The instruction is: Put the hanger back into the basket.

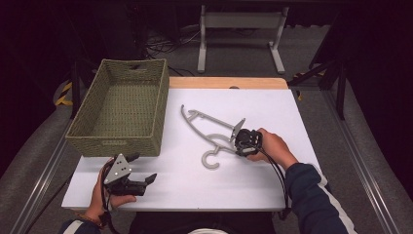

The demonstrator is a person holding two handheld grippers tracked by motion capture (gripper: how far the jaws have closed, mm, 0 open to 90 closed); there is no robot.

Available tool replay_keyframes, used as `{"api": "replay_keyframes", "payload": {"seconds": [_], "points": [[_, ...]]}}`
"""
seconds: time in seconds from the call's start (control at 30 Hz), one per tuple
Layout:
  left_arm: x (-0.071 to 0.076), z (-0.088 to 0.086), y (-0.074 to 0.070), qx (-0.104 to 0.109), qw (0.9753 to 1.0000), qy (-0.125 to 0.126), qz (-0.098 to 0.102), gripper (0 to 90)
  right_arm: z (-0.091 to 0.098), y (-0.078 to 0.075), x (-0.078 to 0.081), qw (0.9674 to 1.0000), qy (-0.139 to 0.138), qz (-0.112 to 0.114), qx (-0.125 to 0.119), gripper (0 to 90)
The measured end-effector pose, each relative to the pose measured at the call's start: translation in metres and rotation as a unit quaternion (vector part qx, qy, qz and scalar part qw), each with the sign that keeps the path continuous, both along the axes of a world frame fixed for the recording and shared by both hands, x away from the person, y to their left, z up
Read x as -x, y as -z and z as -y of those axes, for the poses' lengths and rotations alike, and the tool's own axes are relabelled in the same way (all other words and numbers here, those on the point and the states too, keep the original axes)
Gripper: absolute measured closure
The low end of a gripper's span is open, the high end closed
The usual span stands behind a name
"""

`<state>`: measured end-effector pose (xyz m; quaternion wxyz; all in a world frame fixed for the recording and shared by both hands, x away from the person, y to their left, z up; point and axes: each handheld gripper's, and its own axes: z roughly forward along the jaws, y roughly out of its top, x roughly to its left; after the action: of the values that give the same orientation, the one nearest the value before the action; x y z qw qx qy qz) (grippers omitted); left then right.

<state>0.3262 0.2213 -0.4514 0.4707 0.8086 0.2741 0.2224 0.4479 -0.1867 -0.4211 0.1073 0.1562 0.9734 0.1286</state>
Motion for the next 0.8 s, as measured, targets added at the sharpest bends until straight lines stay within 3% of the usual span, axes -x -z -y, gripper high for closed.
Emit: {"api": "replay_keyframes", "payload": {"seconds": [0.03,0.13,0.27,0.5,0.63,0.73,0.77,0.8], "points": [[0.0,0.0,0.0,0.0,1.0,0.001,0.0,8.9,0.002,0.0,0.001,0.9997,0.01,0.014,-0.019,82.3],[0.0,0.001,0.0,-0.001,1.0,0.001,0.0,8.9,0.01,-0.001,0.001,0.9977,0.027,0.023,-0.058,82.5],[0.001,0.001,0.0,-0.001,1.0,0.002,0.0,9.2,0.022,-0.007,-0.001,0.9919,0.057,0.034,-0.109,82.7],[0.001,0.002,0.0,-0.001,1.0,0.004,0.0,9.6,0.037,-0.019,0.001,0.9739,0.097,0.045,-0.2,82.7],[0.002,0.005,-0.001,0.0,1.0,0.007,0.002,10.0,0.044,-0.026,0.003,0.9558,0.112,0.061,-0.265,82.8],[0.003,0.011,-0.002,0.009,0.9999,0.014,0.004,11.2,0.049,-0.033,0.007,0.9316,0.125,0.071,-0.334,82.8],[0.003,0.011,-0.002,0.009,0.9999,0.014,0.004,11.5,0.049,-0.033,0.007,0.9316,0.125,0.071,-0.334,82.8],[0.004,0.017,-0.004,0.019,0.9995,0.024,0.001,11.9,0.049,-0.037,0.011,0.9186,0.13,0.082,-0.364,82.8]]}}
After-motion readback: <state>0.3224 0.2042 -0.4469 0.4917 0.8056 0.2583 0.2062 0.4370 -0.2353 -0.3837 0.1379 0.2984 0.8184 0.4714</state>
